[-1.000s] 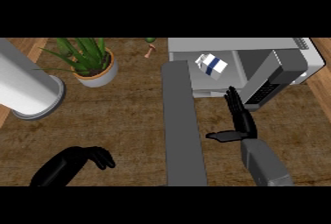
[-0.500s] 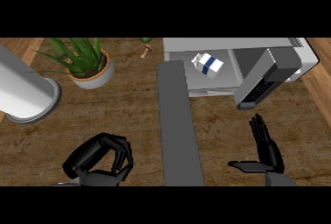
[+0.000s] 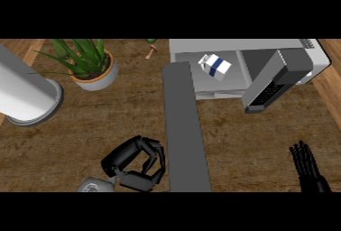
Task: Pick up the milk, place it into the microwave and close the microwave
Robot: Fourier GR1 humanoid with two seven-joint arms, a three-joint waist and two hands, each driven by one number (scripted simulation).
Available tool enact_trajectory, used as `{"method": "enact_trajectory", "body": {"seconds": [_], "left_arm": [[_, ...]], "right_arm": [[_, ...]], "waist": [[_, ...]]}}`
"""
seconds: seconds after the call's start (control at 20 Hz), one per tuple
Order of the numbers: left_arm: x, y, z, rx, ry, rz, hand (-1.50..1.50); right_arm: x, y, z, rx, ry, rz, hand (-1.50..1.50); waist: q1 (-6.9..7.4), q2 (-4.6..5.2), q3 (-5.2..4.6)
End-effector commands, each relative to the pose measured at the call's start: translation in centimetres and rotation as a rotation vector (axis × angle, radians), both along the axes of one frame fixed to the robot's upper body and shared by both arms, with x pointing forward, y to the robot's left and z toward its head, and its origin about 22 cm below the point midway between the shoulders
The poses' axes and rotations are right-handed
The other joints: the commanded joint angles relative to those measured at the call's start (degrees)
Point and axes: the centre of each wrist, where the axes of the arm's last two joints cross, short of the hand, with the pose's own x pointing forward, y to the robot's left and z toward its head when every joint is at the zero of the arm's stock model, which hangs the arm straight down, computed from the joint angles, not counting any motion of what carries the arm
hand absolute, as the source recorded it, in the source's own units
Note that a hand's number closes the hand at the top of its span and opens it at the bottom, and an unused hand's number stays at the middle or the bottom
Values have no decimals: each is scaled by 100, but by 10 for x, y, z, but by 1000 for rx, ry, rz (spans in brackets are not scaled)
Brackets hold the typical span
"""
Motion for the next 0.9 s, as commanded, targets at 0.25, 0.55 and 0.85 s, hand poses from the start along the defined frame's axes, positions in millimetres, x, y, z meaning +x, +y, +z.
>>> {"method": "enact_trajectory", "body": {"seconds": [0.25,0.55,0.85], "left_arm": [[-15,-67,-28,61,30,-134,150],[-34,-104,-35,82,41,-114,150],[-45,-137,-22,77,-2,-78,150]], "right_arm": [[-35,-3,45,118,-159,178,-150],[-33,-1,89,153,-214,278,-150],[-16,21,124,150,-240,366,-150]], "waist": [[-63,29,4],[-174,49,-1],[-270,77,-4]]}}
